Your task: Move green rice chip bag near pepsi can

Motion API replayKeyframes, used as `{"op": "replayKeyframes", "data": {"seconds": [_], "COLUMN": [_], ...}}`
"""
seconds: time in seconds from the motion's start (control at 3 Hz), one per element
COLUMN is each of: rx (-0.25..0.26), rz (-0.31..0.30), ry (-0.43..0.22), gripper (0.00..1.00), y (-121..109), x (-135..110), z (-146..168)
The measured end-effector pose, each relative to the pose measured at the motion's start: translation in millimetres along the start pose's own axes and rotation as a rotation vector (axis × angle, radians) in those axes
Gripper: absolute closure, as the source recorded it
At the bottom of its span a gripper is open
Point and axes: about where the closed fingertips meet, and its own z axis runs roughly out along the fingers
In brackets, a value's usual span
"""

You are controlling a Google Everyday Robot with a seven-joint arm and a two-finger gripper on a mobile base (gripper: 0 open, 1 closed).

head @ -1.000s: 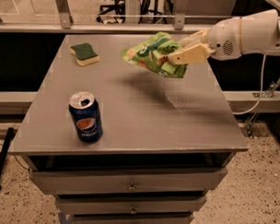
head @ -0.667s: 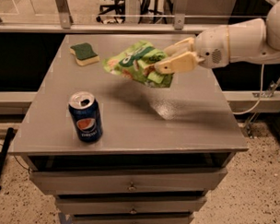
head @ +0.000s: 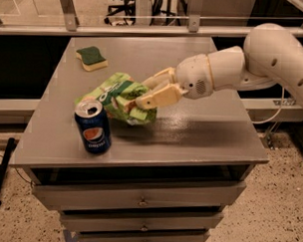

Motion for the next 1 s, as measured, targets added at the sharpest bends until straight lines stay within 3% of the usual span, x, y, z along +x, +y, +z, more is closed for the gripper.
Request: {"op": "replayKeyframes", "data": {"seconds": [0.33, 1.0], "rx": [-0.053, -0.082], "rz": [0.0, 0.006], "ry": [0.009, 0.019], "gripper": [0.82, 0.36], "y": [15, 25], "x": [8, 20], "z": [21, 36]}}
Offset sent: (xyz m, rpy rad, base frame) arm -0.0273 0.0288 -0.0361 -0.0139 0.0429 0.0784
